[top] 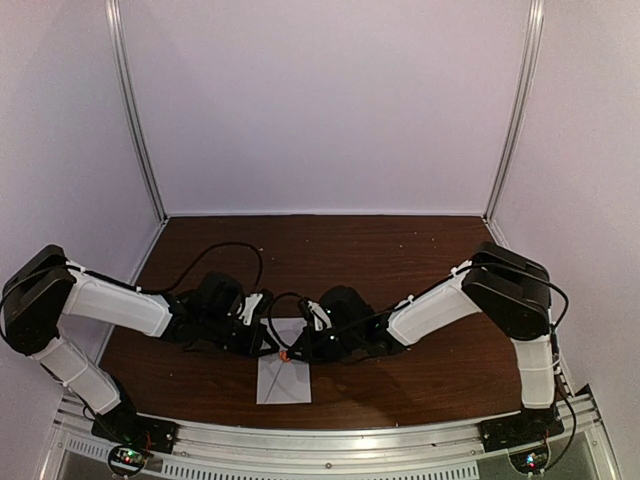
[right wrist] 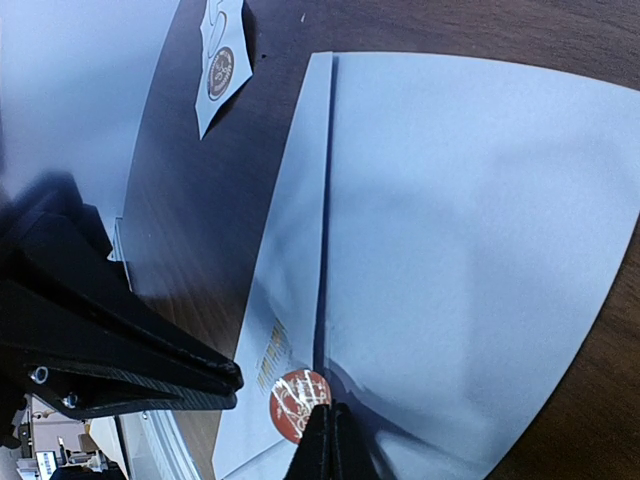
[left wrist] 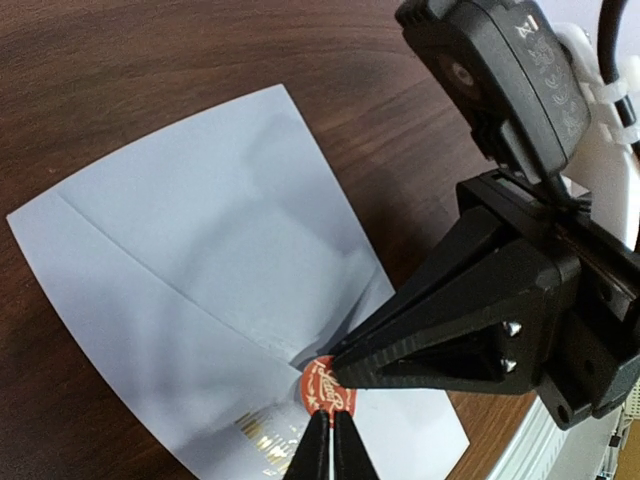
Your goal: Place the letter into the envelope and seal it
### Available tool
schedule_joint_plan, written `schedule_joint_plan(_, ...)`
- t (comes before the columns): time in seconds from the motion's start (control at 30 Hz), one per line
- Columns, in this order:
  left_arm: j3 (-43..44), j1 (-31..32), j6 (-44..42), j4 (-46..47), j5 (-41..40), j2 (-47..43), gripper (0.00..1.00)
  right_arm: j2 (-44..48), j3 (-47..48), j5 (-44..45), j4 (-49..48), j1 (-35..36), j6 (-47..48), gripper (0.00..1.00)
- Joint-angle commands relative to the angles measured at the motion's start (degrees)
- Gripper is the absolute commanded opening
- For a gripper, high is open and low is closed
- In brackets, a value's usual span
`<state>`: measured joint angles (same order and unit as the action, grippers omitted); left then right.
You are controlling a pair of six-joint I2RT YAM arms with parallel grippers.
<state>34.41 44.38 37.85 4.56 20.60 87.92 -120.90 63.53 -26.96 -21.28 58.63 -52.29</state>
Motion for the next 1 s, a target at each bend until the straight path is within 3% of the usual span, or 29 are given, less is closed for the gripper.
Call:
schedule_joint_plan(0.0,0.9,0.2,0.4,2.4,-0.6,-0.2,0.04,-1.0,0.9,1.7,1.7,-0.3,0.7,0.0)
schedule_joint_plan(0.97,-3.0,0.2,2.8,10.6,1.9,6.1,0.02,-1.1,0.9,1.7,1.8,-0.3,0.7,0.0)
